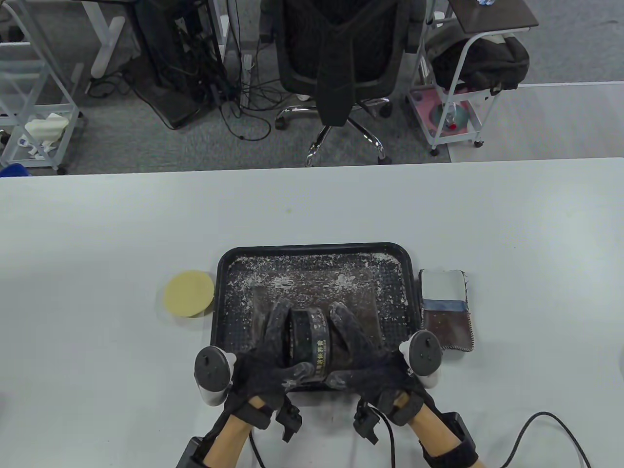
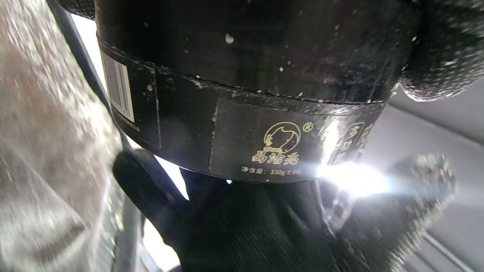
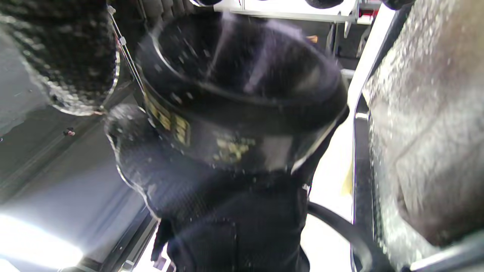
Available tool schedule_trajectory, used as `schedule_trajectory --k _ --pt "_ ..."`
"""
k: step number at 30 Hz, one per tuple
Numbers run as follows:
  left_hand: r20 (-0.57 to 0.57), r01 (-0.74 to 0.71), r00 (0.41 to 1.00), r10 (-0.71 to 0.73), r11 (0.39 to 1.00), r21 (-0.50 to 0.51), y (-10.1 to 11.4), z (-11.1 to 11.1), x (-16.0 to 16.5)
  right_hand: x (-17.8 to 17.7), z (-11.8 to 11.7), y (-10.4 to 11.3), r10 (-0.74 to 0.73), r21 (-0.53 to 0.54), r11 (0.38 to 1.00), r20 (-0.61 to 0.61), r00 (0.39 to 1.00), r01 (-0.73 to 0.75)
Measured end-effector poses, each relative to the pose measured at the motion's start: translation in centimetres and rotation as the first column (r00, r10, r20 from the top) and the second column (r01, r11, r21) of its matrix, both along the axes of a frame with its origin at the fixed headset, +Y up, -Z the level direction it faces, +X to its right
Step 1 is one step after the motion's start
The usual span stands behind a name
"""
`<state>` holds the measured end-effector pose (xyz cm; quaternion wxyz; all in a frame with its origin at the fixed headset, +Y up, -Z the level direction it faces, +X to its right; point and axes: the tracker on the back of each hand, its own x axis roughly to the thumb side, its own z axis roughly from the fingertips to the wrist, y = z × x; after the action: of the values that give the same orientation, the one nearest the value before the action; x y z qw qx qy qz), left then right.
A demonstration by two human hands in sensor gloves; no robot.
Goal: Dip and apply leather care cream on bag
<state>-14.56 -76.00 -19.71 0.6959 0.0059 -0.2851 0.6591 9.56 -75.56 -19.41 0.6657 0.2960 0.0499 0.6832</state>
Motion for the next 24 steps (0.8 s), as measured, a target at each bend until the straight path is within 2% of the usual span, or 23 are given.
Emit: schedule_trajectory --k 9,12,17,22,24 --pt "0.077 -0.026 0.997 0.027 1.000 -0.015 -0.5 0.5 1.1 -0.2 0.4 -0.8 -0.012 -0.005 1.000 -0.052 0.999 0.012" --pt "0.075 -0.022 0.997 0.024 0.999 -0.025 -0.6 0.5 1.2 -0.1 0.6 -0.8 -0.048 -0.012 0.999 -0.025 0.999 0.048" --pt "0.030 -0.018 0.999 0.021 0.996 -0.083 -0.9 0.6 1.0 -0.1 0.8 -0.7 -0.025 -0.005 1.000 0.026 0.999 0.025" --pt "0.022 0.004 1.000 -0.001 0.995 -0.103 -0.8 0.8 0.7 -0.2 1.4 -0.5 -0.005 0.050 0.999 0.059 0.998 0.003" --pt "0.028 -0.014 0.999 0.019 0.985 -0.175 -1.2 0.7 0.6 -0.3 1.7 0.1 0.033 0.126 0.991 0.076 0.997 -0.042"
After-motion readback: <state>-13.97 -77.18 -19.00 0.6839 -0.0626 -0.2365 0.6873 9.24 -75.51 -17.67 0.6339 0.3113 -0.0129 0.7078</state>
